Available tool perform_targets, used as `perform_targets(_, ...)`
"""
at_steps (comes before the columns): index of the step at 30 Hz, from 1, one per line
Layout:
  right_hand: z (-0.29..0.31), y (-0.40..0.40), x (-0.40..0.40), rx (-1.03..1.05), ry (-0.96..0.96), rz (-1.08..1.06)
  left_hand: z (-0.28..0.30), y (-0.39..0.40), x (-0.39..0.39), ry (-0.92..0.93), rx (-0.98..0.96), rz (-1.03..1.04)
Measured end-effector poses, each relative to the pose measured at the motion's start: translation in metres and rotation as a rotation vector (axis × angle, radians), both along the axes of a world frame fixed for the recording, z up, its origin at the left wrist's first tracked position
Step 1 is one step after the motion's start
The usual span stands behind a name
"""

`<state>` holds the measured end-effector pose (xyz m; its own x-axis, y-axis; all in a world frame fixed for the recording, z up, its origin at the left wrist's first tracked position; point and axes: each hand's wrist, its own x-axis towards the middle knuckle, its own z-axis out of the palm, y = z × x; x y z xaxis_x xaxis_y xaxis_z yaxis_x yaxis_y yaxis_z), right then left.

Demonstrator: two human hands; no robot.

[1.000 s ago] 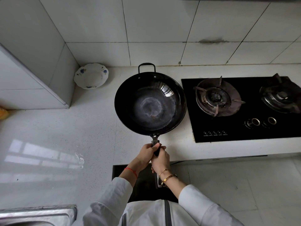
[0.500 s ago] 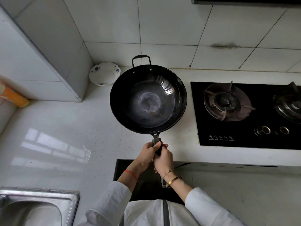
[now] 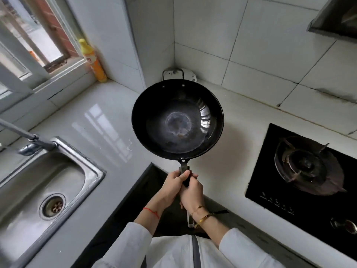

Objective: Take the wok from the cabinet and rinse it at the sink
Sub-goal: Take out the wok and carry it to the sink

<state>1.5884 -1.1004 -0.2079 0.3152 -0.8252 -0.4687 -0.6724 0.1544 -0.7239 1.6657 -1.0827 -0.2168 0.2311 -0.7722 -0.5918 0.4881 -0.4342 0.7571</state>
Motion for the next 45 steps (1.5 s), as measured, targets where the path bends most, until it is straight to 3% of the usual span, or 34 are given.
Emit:
perform_targets(14, -0.016, 0.054, -0.018, 0.044, 0.028, 0.456, 0.004, 0.087, -0.042, -0.061, 0.045, 0.494)
perform_targets(19, -0.012, 0.074, -0.010, 0.026, -0.108, 0.594, 0.002, 0.118, -0.039, -0.073, 0.072, 0.659)
perform_targets(23, -0.012, 0.097, 0.007, 0.077, 0.025, 0.658, -0.001, 0.141, -0.033, -0.085, 0.088, 0.775)
perform_targets(27, -0.014, 0.119, 0.024, 0.102, 0.024, 0.739, -0.002, 0.164, -0.022, -0.089, 0.104, 0.880)
perform_targets(38, -0.018, 0.195, 0.093, 0.114, 0.002, 0.890, -0.011, 0.247, 0.042, -0.060, 0.106, 0.976)
perform_targets(45, -0.029, 0.255, 0.148, 0.074, 0.048, 0.873, -0.026, 0.305, 0.099, 0.008, 0.068, 0.989)
